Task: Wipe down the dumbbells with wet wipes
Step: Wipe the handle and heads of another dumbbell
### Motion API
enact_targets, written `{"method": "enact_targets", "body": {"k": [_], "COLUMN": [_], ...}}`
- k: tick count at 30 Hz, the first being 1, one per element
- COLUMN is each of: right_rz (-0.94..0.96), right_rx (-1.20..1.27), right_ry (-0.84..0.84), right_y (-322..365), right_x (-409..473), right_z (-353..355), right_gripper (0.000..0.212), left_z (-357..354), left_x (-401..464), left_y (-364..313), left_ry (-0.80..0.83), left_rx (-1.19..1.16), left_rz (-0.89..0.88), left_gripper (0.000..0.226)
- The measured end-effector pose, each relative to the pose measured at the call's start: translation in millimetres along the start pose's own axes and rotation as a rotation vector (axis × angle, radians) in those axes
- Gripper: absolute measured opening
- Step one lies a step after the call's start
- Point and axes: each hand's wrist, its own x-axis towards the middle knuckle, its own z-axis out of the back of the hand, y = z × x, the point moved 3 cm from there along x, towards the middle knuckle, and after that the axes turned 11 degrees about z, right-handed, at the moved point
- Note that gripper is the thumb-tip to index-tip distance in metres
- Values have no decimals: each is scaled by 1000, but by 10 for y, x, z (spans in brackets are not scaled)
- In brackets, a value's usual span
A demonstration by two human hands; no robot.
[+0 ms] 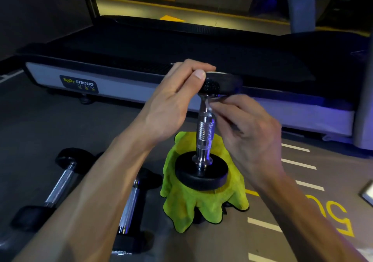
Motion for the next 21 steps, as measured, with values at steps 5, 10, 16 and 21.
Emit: {"method": "enact_targets", "body": {"k": [5,10,16,21], "right_rz": [36,62,-74,-198], "right_rx": [115,61,-66,-10], "right_ry": [126,394,577,842], "right_y": [92,189,406,595], "right_x": [-251,-130,-89,-172], "right_z": [-44,-28,-119,-28], "right_gripper": [15,11,12,20], "left_z": [42,28,3,-33], "left_x": [-22,-6,1,-28], "left_y": [10,7,0,-28], "left_ry": [-10,-19,-16,-28], "left_rx": [15,11,3,22], "left_rz": [-5,-3,-10,-35], "left_gripper": [30,31,29,28]}}
